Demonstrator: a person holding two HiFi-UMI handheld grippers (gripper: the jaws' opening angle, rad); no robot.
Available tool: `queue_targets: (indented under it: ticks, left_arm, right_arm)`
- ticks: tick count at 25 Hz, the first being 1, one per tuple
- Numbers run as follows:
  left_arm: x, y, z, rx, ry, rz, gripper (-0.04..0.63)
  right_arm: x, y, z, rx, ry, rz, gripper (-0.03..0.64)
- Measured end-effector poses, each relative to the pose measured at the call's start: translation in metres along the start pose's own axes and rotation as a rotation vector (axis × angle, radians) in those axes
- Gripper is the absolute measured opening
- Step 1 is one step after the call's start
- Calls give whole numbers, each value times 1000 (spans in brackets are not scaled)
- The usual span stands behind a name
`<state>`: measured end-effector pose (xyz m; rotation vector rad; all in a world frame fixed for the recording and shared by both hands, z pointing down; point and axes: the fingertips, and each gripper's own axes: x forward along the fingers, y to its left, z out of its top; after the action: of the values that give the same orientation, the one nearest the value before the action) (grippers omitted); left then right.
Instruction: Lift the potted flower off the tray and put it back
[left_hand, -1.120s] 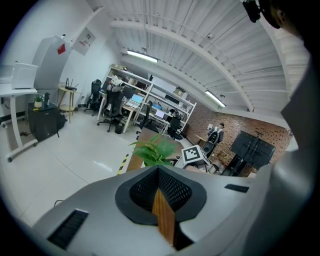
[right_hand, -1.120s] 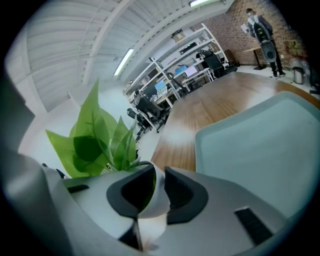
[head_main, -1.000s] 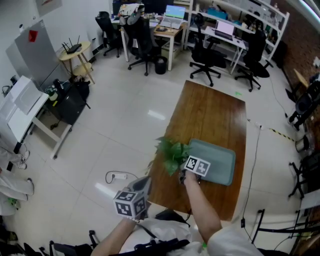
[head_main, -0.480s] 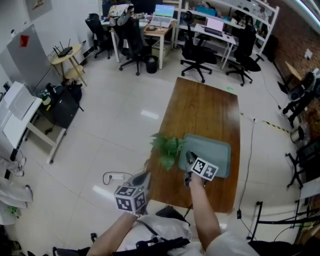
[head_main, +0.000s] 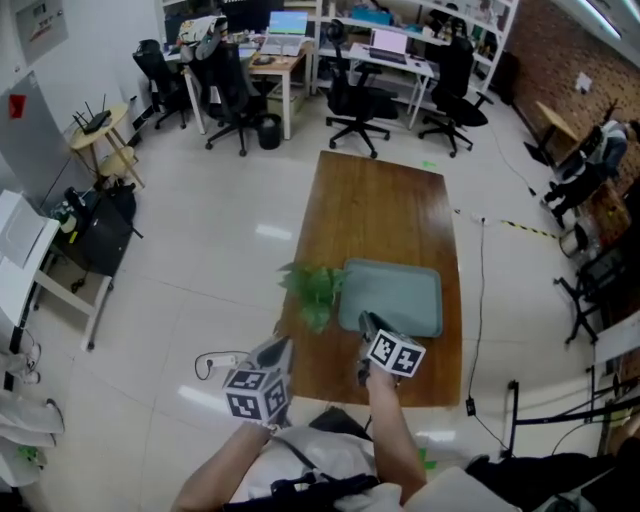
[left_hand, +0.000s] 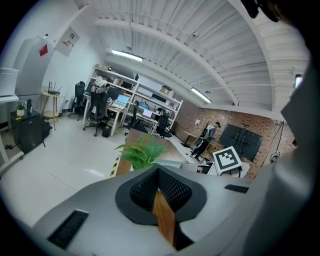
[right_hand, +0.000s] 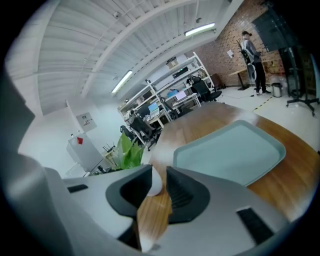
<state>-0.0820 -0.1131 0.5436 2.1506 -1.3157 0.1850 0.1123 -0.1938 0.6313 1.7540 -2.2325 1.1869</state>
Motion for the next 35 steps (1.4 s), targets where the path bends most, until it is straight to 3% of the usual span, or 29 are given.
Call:
queue_targets:
  ticks: [9,15,20,33,35]
  left_arm:
    - [0,-5,-1,5,3,-22,-3]
    - [-2,3,3,-37,-17,17,-5]
    - [-1,10,1,-52,-26,49,-5]
    - [2,26,-3,-100,-22,128,-5]
    - [1,30,-3,-109,-25,141,-5]
  right_arm:
    - [-2,7,-10,-22,21,4,117]
    - [15,12,-6,-56,40,8,120]
    - [47,12,-7,-60,81,37,169]
    - [122,17,-26,-79,238,112,167]
    - [126,18,-28,-76,243,116,142]
